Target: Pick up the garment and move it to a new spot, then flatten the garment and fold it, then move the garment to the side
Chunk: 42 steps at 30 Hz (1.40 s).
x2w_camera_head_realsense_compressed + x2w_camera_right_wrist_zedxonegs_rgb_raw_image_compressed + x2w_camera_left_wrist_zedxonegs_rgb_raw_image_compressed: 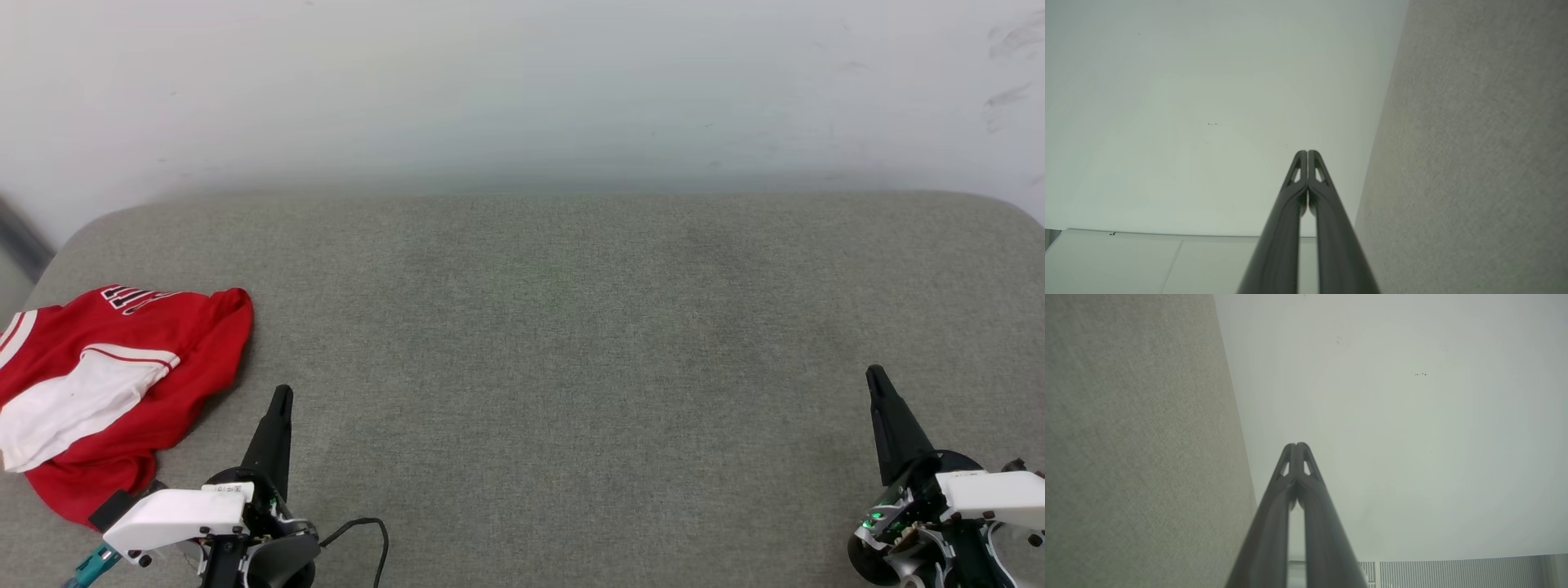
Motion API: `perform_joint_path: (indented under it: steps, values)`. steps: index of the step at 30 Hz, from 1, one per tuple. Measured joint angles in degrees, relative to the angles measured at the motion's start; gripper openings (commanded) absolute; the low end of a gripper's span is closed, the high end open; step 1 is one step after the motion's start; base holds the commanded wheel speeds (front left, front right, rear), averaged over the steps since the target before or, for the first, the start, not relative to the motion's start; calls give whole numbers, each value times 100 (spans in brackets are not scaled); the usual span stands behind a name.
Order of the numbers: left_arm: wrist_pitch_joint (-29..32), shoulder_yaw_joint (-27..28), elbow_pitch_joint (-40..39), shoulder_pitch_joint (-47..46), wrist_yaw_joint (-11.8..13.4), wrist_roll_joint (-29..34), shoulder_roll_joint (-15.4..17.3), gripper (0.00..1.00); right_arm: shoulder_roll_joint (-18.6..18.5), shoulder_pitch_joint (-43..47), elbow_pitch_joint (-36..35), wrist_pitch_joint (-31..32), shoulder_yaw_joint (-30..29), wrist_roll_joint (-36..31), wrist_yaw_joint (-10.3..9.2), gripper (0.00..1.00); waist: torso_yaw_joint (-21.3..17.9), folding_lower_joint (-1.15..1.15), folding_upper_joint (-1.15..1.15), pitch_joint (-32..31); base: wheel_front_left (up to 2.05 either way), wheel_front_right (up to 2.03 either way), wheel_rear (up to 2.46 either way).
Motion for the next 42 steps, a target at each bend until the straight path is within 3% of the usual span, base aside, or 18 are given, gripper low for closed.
perform_joint_path:
  steps: [19,20,32,42]
  values:
    - [0,0,0,0,0,0,0,0,0,0,0,0,1,0,0,0,0,0,0,0,0,0,0]
    - [-1,-5,25,9,1,0,-1,100,-1,14,25,0,2,-1,0,100,0,0,0,0,0,0,0]
    - [-269,-299,64,170,3,111,-15,100,2,197,44,-260,140,-149,-9,100,-4,0,0,7,0,0,0]
    - [-531,-377,-256,168,4,511,-14,100,-9,197,-174,-517,291,-780,-9,100,6,0,0,21,0,0,0]
